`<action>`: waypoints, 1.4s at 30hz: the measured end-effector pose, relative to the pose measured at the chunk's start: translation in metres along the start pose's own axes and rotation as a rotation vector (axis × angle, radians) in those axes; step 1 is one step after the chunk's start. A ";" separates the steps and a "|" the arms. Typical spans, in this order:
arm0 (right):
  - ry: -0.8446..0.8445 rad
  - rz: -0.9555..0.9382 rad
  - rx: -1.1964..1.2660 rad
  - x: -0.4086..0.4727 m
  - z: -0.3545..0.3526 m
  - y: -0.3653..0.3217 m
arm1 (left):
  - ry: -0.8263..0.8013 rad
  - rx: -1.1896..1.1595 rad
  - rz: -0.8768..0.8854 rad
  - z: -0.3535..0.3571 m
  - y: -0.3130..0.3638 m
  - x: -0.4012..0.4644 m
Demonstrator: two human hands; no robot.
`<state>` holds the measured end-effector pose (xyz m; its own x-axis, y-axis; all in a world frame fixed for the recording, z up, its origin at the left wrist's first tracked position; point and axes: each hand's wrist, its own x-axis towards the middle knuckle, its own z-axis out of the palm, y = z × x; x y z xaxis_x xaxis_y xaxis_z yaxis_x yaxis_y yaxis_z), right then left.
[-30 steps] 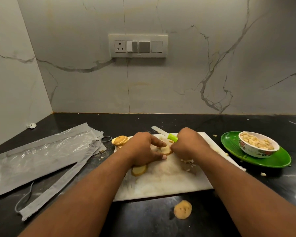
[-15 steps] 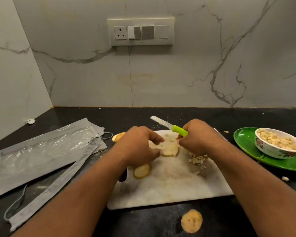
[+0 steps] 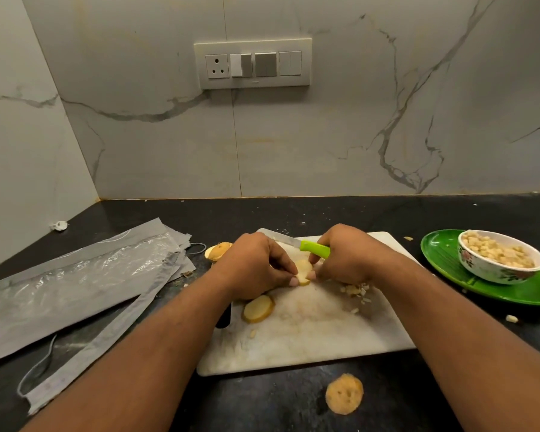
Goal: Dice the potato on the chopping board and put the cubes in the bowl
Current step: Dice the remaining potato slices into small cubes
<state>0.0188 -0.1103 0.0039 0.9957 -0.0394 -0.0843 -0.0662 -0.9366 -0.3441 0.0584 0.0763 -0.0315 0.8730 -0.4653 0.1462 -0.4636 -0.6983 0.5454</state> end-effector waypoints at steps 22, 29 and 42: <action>0.121 0.017 -0.090 -0.096 0.022 -0.029 | 0.045 0.390 -0.038 0.019 0.023 -0.002; 0.162 0.024 -0.084 -0.094 0.034 -0.027 | 0.027 0.468 -0.057 0.020 0.025 -0.001; 0.092 -0.007 -0.108 -0.136 0.032 -0.025 | 0.066 0.404 -0.063 0.022 0.023 -0.001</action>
<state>-0.1168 -0.0700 -0.0059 0.9982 -0.0594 0.0059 -0.0563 -0.9688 -0.2413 0.0434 0.0490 -0.0368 0.9034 -0.3882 0.1823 -0.4196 -0.8878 0.1889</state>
